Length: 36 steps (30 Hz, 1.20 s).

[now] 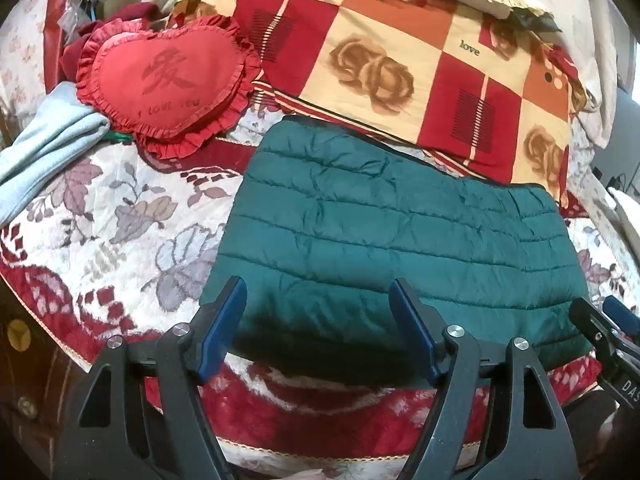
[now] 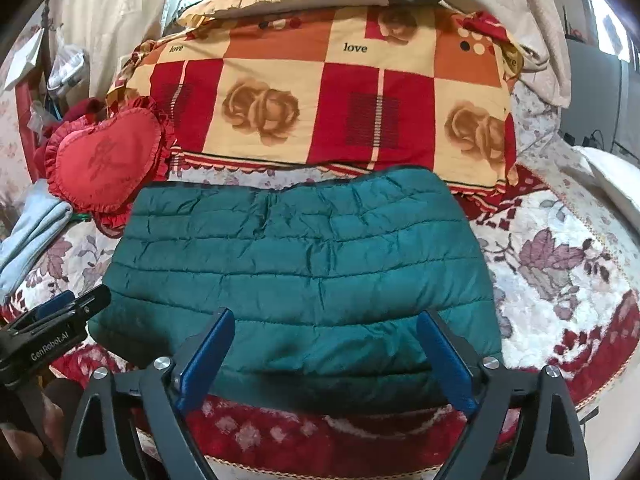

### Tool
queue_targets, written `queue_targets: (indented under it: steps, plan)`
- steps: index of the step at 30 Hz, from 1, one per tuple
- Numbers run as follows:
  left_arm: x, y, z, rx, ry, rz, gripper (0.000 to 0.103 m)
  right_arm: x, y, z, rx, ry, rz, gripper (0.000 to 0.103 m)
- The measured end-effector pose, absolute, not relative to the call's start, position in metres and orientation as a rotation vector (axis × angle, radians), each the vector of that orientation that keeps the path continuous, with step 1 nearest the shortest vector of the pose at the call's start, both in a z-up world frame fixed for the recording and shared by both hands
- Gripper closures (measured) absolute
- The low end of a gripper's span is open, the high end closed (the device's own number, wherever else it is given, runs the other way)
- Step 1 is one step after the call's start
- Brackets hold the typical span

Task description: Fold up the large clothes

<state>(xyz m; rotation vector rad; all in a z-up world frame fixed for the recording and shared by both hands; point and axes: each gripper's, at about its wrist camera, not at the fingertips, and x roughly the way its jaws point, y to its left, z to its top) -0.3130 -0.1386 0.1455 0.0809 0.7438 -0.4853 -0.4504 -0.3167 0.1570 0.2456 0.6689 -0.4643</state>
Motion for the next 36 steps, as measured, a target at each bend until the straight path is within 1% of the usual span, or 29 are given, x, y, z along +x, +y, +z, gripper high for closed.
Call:
queue_targets:
  steps: [16, 36]
  plan:
    - [-0.317, -0.149, 0.140, 0.114, 0.745, -0.493, 0.029, -0.444, -0.314, 0.145, 0.259, 0.693, -0.438, 0.012]
    - [-0.311, -0.158, 0.135, 0.129, 0.752, -0.510, 0.029, -0.435, -0.320, 0.148, 0.243, 0.702, -0.455, 0.012]
